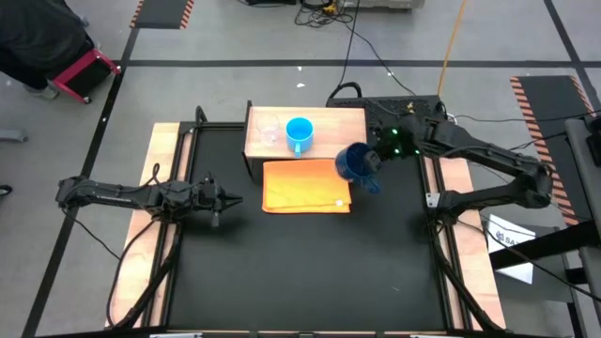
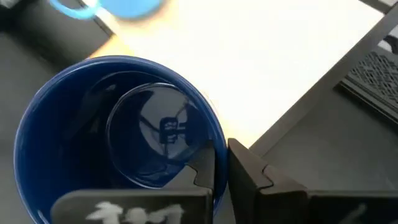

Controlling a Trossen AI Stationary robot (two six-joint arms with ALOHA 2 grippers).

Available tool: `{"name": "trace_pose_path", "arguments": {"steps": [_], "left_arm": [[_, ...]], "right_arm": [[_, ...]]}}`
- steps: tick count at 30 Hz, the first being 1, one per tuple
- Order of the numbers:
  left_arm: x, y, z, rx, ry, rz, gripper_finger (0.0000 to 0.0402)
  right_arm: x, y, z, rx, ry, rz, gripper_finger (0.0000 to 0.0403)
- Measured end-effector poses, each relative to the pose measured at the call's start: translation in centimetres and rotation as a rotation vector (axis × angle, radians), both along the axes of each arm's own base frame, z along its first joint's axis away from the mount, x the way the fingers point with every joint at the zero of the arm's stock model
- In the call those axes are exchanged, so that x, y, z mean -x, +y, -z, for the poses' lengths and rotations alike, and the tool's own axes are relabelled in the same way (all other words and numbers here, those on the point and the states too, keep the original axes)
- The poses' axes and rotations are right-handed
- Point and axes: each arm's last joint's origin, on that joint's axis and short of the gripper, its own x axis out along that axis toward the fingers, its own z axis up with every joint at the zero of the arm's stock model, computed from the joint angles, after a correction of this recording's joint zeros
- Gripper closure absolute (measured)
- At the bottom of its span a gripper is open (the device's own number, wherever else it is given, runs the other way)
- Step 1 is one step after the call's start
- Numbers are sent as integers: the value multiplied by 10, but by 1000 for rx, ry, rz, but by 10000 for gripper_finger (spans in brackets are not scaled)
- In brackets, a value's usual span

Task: Stack small to large cups/mugs on shelf
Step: Put the dark blue mug on the shelf

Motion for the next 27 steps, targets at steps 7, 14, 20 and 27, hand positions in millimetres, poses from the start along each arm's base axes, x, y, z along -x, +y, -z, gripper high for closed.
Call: {"name": "trace_pose_path", "arguments": {"steps": [7, 14, 20, 27], "left_arm": [[0, 0, 0, -7, 0, 2, 364], [0, 0, 0, -25, 3, 7, 364], [0, 0, 1, -36, 12, 11, 364], [1, 0, 3, -36, 33, 11, 364]], "right_arm": [[-18, -21, -9, 7, -15, -6, 393], [-31, -29, -42, 30, -87, -28, 393], [-44, -36, -57, 28, -110, -42, 393], [-53, -52, -66, 1, -66, -4, 393]]}}
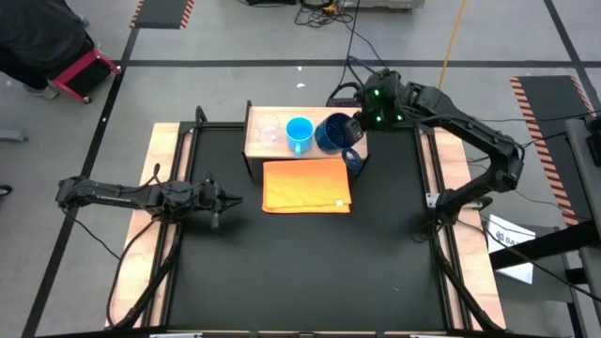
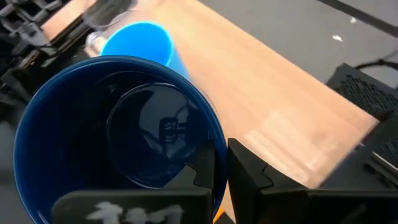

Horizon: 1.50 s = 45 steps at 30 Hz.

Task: Stack small to large cups/mugs on shelf
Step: Put the dark blue mug on the shelf

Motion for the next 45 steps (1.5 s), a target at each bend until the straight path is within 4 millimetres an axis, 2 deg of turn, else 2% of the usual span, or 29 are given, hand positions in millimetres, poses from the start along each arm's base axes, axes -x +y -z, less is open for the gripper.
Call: {"name": "trace_pose_path", "arguments": {"steps": [12, 23, 28, 45], "left_arm": [[0, 0, 1, -12, 10, 4, 364], [0, 0, 1, -13, 9, 3, 364], [0, 0, 1, -13, 10, 4, 364], [0, 0, 1, -15, 16, 4, 364]], "right_arm": [[-8, -29, -23, -81, 117, 118, 393], [-24, -41, -3, -135, 254, 163, 393], [-24, -46, 2, -138, 289, 185, 393], [-25, -47, 4, -137, 294, 303, 393]]}}
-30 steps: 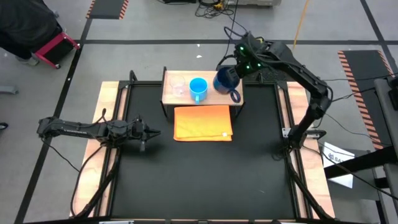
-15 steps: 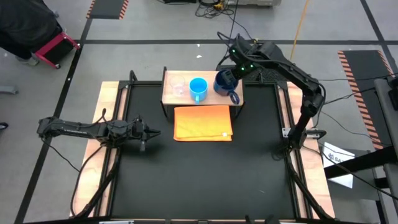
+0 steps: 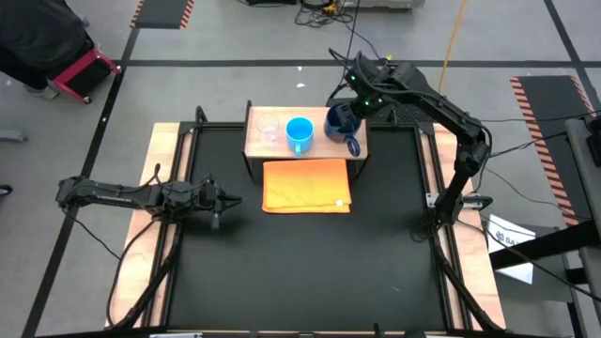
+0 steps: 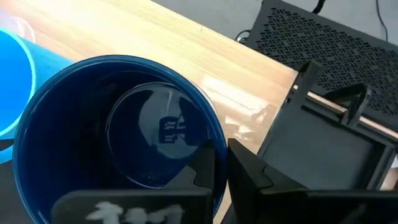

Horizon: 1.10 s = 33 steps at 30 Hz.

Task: Stack small to large cups/mugs on shelf
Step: Put the dark blue mug on the shelf

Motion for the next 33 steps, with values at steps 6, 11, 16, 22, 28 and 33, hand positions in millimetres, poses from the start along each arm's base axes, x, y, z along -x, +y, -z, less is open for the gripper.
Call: {"name": "trace_pose_path", "arguments": {"steps": [6, 11, 16, 22, 28, 33], "left_arm": [[0, 0, 0, 2, 0, -1, 364], [0, 0, 0, 2, 1, -1, 364], [0, 0, 0, 2, 1, 0, 364], [0, 0, 0, 2, 1, 2, 364], [0, -1, 0, 9, 2, 22, 364], [0, -1, 0, 9, 2, 23, 364]], "right_arm": [[1, 2, 1, 3, 24, 14, 393], [-2, 6, 1, 5, 21, -2, 393], [-9, 5, 8, 40, 17, -10, 393], [-11, 5, 23, 15, 64, -28, 393], [-12, 4, 25, 23, 54, -31, 393], [-13, 3, 25, 21, 53, -28, 393]]}}
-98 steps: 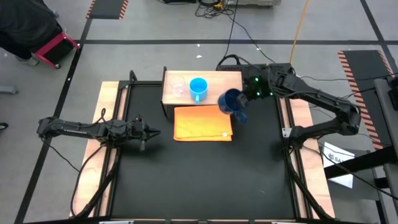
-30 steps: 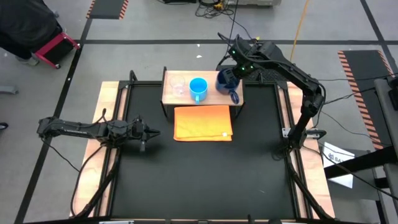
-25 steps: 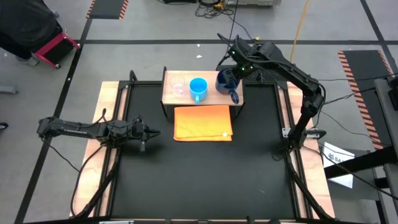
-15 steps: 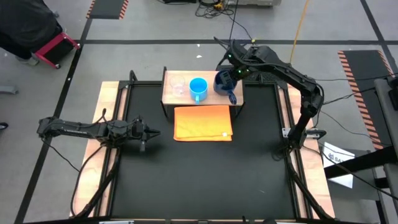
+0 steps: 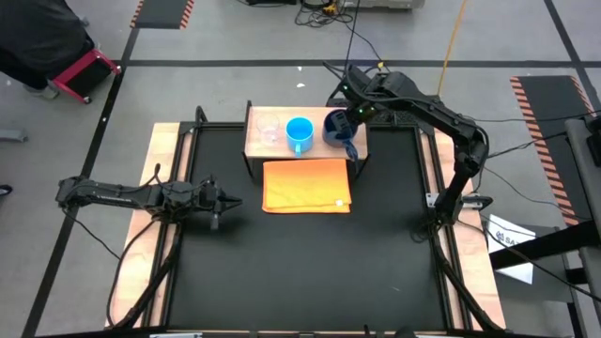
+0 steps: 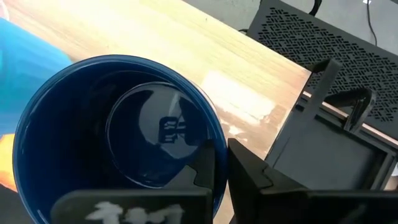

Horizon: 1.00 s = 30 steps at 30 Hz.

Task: Stack small to large cups/mugs on shelf
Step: Put the dark blue mug on the shelf

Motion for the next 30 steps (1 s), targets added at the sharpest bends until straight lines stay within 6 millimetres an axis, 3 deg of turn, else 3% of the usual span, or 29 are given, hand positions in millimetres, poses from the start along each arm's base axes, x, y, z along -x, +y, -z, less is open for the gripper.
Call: {"name": "trace_pose_path", "arguments": {"steps": [24, 30], "left_arm": [[0, 0, 0, 0, 2, 1, 364], [0, 0, 0, 0, 3, 1, 364]], "right_arm": [[1, 1, 1, -26, 4, -16, 393], [-6, -3, 10, -34, 24, -29, 393]]}}
